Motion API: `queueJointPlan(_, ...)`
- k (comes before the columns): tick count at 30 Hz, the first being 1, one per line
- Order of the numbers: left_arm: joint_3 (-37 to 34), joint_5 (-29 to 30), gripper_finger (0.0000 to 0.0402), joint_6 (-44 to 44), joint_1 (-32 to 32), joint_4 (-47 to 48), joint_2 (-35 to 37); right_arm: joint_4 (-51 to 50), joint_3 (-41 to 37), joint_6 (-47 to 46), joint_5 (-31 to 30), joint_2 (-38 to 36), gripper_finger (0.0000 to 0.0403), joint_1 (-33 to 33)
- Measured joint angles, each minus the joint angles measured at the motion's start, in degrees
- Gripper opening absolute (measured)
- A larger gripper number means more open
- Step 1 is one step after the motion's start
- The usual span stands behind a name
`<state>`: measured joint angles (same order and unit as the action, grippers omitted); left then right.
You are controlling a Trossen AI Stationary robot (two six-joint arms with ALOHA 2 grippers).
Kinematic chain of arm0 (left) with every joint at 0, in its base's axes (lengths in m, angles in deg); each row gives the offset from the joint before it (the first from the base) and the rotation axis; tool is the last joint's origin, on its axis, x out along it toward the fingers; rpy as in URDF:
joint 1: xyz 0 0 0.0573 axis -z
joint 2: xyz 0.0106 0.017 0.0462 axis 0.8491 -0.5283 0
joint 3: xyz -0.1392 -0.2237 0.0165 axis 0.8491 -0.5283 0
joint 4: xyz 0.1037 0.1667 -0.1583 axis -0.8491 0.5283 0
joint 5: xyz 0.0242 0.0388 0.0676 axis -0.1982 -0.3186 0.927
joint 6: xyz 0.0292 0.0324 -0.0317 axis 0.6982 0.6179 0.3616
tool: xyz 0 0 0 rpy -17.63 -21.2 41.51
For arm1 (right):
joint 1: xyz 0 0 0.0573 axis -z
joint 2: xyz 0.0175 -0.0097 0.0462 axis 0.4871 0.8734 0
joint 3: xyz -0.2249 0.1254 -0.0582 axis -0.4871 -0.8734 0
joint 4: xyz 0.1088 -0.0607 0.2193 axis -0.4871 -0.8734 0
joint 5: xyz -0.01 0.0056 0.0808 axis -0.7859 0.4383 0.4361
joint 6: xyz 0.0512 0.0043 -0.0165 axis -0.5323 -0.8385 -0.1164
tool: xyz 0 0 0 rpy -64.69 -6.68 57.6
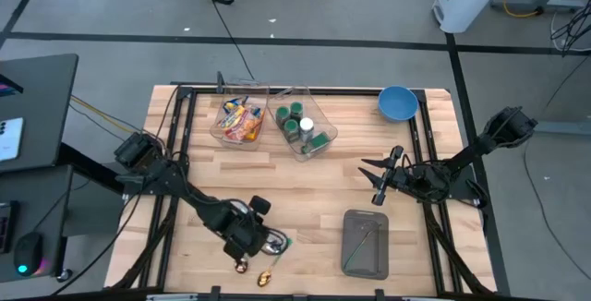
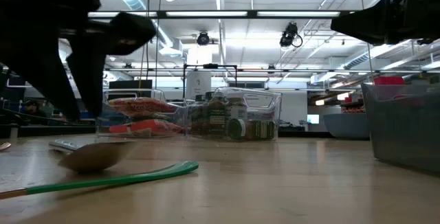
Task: Pick & Place Food Item
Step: Put the white spoon into the gray bin
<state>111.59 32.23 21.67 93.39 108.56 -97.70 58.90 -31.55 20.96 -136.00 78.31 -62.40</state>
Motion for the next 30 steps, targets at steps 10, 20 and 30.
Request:
queueJointPlan(10, 0.00, -13.22, 0.0222, -1.37, -6.30, -2.64, 0.00, -0.13, 0.00, 0.01, -0.57, 0.00, 0.0126, 0.00)
queueJointPlan(20, 0.07, -15.63, 0.0216, -1.31, -5.79, -3.52, -3.68, -0.90, 0.00, 0.01, -0.97, 0.00, 0.0126, 0.00)
queueJointPlan(30, 0.43, -12.77, 0.0094, -2.42, -4.76, -3.58, -7.34, -0.98, 0.00, 0.00, -0.96, 0.00, 0.0126, 0.00)
